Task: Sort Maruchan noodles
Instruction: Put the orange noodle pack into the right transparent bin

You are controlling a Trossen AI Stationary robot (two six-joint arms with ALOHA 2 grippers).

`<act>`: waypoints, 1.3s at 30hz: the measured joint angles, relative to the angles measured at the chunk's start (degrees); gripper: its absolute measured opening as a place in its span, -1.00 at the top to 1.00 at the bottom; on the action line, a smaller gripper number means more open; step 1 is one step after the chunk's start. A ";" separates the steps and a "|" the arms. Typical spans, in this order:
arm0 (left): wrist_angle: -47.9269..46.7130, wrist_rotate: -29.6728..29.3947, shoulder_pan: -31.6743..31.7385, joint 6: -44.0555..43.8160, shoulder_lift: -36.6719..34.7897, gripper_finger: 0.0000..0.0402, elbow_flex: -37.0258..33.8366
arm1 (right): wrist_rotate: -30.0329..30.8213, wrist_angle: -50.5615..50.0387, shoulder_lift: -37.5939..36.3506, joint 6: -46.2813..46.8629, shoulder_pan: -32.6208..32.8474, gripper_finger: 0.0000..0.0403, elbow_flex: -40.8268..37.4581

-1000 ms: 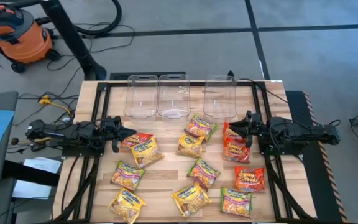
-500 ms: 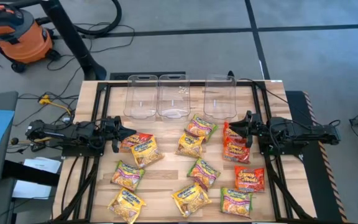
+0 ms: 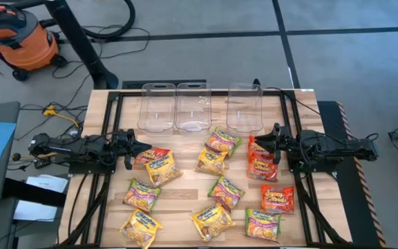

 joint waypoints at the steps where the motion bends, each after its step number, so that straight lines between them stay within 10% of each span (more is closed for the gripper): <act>1: -0.01 0.00 0.01 0.00 0.01 0.97 0.00 | -0.01 0.49 0.02 0.00 0.02 0.42 -0.07; 30: 0.20 -1.74 0.02 1.95 0.01 0.97 0.00 | 0.02 5.48 0.02 -0.76 -0.05 0.41 -0.16; 39: 1.15 -5.08 0.02 4.51 0.00 0.97 -0.01 | 0.02 17.01 0.02 -6.74 0.00 0.11 0.23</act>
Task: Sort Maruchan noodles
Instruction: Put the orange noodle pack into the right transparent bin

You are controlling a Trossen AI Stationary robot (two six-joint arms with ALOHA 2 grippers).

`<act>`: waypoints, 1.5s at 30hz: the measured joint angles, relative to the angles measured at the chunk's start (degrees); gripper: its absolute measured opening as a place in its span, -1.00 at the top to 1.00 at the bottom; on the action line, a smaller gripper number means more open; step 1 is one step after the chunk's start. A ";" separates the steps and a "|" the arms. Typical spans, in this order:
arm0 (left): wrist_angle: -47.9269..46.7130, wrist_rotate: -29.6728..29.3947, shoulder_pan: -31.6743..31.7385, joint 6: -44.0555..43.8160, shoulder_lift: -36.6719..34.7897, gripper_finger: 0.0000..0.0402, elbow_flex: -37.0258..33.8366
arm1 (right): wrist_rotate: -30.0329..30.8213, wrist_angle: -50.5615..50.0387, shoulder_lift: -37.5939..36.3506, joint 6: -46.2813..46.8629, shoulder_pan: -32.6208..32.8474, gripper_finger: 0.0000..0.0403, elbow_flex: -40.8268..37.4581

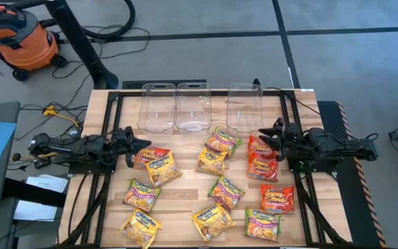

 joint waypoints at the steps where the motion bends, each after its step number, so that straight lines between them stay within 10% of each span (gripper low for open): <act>1: 0.02 -0.06 -0.02 0.37 0.00 0.97 0.01 | 0.00 0.82 0.00 -0.95 0.00 0.07 0.58; 18: 4.04 0.63 0.00 7.02 0.00 0.97 0.00 | 2.51 -16.64 8.69 -8.27 0.00 -0.07 30.19; 28: 4.21 4.37 0.00 -4.14 0.00 0.97 0.02 | 3.72 -37.13 20.80 -11.31 0.00 -0.07 46.02; 45: 4.18 5.72 -0.01 -3.57 0.00 0.97 0.02 | 1.24 -72.98 42.08 14.08 0.03 -0.07 51.18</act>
